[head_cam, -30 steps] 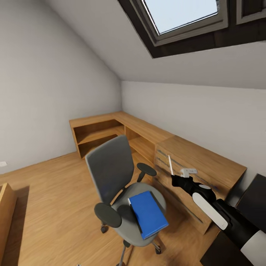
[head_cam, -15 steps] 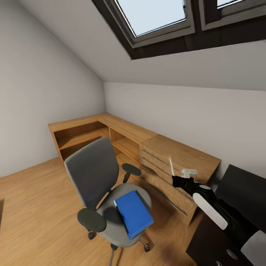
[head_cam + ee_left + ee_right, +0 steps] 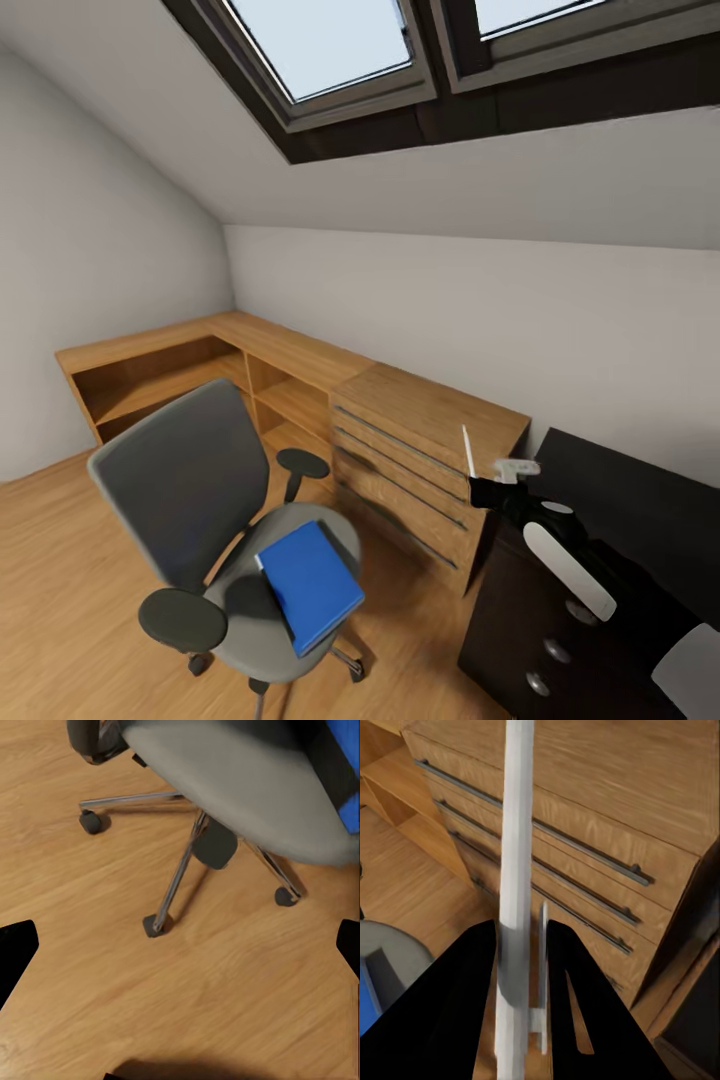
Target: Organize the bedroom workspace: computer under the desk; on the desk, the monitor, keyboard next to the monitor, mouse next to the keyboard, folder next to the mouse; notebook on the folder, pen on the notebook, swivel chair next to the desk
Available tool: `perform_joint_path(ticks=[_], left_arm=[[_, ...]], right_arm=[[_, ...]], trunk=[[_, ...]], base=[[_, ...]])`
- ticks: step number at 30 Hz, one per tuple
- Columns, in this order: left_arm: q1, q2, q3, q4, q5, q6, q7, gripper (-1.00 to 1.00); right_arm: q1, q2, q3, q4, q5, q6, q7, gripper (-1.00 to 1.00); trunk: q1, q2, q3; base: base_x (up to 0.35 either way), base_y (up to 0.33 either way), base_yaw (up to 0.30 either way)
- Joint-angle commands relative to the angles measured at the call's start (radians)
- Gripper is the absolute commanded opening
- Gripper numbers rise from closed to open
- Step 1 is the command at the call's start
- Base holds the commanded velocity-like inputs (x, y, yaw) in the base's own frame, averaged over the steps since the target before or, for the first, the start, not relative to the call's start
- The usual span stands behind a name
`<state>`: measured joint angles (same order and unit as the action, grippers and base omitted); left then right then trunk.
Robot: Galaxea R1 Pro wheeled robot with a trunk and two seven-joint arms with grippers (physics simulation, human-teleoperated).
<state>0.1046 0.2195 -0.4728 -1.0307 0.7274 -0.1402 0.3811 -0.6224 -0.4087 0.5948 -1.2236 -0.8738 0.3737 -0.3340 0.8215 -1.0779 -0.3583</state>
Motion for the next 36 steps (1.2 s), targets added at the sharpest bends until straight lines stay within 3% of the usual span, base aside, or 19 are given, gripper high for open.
perform_joint_path(ticks=[1,27,33,36], left_arm=[[-0.001,0.001,-0.004,-0.002,0.01,-0.007,0.005,1.0],[0.0,-0.017,-0.004,0.0,0.01,-0.007,0.005,1.0],[0.0,-0.018,-0.004,0.0,0.01,-0.007,0.005,1.0],[0.0,-0.023,-0.039,-0.001,-0.019,-0.007,0.006,1.0]], right_arm=[[-0.002,-0.001,0.004,0.001,-0.008,0.001,-0.01,-1.0],[-0.002,0.001,0.004,0.016,-0.008,0.001,-0.009,-1.0],[-0.002,0.004,0.005,0.036,-0.004,0.001,-0.01,-1.0],[-0.002,0.005,0.003,0.043,-0.004,0.001,-0.01,-1.0]], trunk=[[0.0,-0.001,-0.001],[0.0,-0.001,0.009],[0.0,-0.001,0.009],[0.0,-0.001,0.009]], base=[[0.0,-0.001,-0.277],[0.0,0.0,-0.277],[0.0,0.0,-0.1],[0.0,0.0,-0.004]])
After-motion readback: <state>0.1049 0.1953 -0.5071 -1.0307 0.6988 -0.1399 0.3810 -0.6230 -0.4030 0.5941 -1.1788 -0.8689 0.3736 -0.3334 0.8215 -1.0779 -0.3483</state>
